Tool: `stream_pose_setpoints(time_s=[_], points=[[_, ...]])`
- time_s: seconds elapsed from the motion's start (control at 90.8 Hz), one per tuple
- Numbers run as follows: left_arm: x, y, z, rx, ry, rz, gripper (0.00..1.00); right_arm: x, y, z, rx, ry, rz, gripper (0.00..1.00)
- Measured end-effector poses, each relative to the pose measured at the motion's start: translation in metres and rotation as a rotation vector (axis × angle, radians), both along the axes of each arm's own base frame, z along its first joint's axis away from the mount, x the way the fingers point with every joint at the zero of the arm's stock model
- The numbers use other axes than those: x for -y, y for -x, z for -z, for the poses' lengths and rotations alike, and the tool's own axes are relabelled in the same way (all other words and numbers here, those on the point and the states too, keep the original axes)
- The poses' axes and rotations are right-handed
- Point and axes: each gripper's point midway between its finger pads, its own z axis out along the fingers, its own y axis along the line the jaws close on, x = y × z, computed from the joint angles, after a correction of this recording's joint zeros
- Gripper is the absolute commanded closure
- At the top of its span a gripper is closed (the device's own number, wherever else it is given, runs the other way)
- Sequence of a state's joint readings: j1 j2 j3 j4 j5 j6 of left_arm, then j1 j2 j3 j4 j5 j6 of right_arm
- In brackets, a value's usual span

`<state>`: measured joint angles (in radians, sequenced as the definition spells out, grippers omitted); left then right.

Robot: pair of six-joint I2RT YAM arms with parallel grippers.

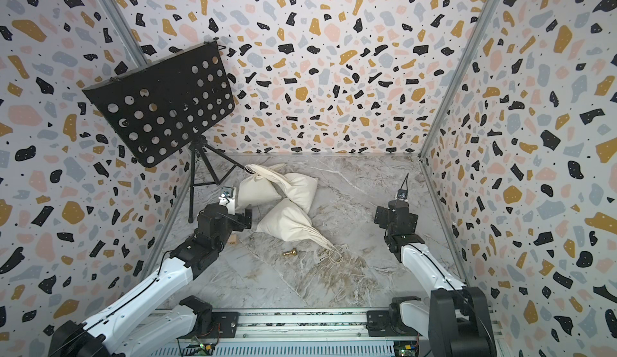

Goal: Close the soil bag
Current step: Place the soil bag at the center of the board, then reset both arms

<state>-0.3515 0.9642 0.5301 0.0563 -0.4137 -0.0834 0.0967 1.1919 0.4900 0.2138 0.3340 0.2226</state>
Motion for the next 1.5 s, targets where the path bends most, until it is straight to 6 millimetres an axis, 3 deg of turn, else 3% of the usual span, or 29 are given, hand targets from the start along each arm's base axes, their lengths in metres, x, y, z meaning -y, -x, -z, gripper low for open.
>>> stream_pose_setpoints(time_s=[0.11, 0.176, 0.385, 0.54, 0.705, 0.903, 1.497], points=[[-0.049, -0.001, 0.039, -0.059, -0.057, -0.172, 0.0, 0.006, 0.0, 0.022, -0.003, 0.079, -0.01, 0.0], [-0.059, -0.002, 0.053, -0.071, -0.085, -0.206, 0.0, 0.007, 0.002, 0.031, 0.023, 0.108, -0.021, 0.0], [-0.046, -0.014, 0.071, -0.01, -0.065, -0.125, 0.0, 0.002, 0.01, 0.065, 0.055, 0.153, -0.093, 0.0], [-0.038, -0.005, 0.083, 0.041, -0.04, -0.066, 0.0, -0.007, -0.012, 0.049, 0.124, 0.154, -0.145, 0.0], [-0.034, -0.021, 0.111, -0.035, -0.028, -0.022, 0.0, -0.004, -0.03, 0.03, 0.173, 0.148, -0.132, 0.0], [-0.034, -0.035, 0.095, 0.014, 0.009, -0.003, 0.0, -0.002, -0.03, 0.032, 0.16, 0.147, -0.125, 0.0], [-0.029, -0.035, 0.094, 0.015, 0.021, 0.023, 0.0, -0.004, -0.029, 0.036, 0.142, 0.14, -0.139, 0.0]])
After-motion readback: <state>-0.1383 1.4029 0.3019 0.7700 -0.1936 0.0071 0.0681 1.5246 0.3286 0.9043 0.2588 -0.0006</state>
